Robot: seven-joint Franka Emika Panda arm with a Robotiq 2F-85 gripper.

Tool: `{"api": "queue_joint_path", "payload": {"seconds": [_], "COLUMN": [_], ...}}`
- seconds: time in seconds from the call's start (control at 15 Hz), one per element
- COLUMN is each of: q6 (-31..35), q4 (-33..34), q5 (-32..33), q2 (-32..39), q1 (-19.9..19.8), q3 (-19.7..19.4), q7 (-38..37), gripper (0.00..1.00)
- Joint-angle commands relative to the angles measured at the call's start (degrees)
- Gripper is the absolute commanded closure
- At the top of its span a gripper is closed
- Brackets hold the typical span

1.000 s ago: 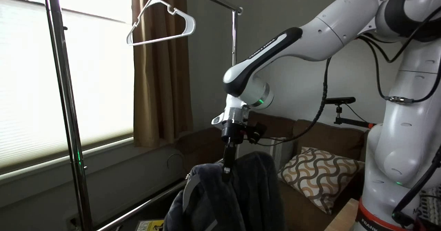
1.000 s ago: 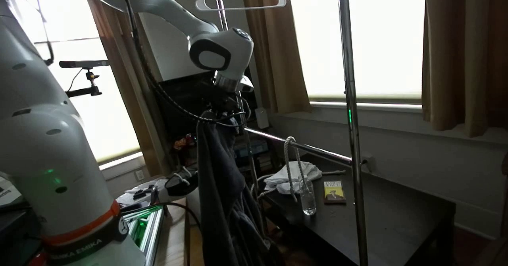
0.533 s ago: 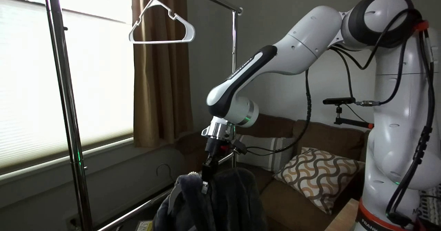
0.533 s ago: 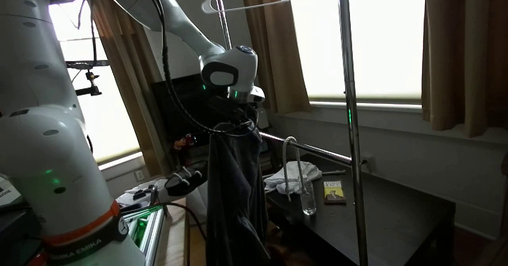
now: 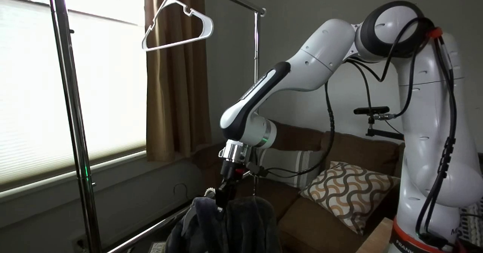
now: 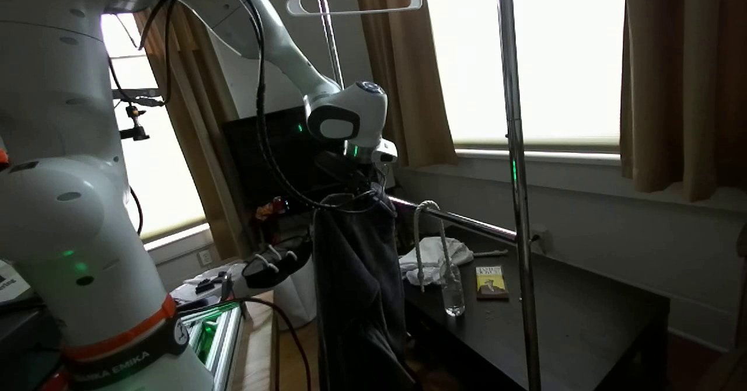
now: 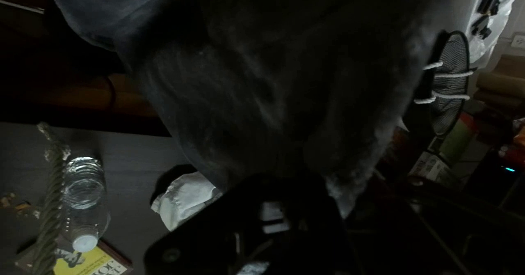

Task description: Move the clothes hanger with the robe from the top rail to the bottom rail

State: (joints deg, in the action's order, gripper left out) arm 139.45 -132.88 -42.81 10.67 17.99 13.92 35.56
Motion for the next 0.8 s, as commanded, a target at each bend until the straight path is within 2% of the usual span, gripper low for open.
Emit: {"api": "queue_joint_path", "payload": {"seconds": [0.0, 0.53, 0.73], "q6": [3.9, 10.49, 5.38], "q4": [2.34, 7.61, 9.61], "q5": [2.88, 9.38, 13.55], "q2": [5.25, 12.41, 13.95], "q1": [-0.79, -2.21, -2.84], "q3": [1.76, 4.51, 4.78], "q7": [-5.76, -12.97, -17.05], "gripper": [0.98, 0.98, 0.98]}}
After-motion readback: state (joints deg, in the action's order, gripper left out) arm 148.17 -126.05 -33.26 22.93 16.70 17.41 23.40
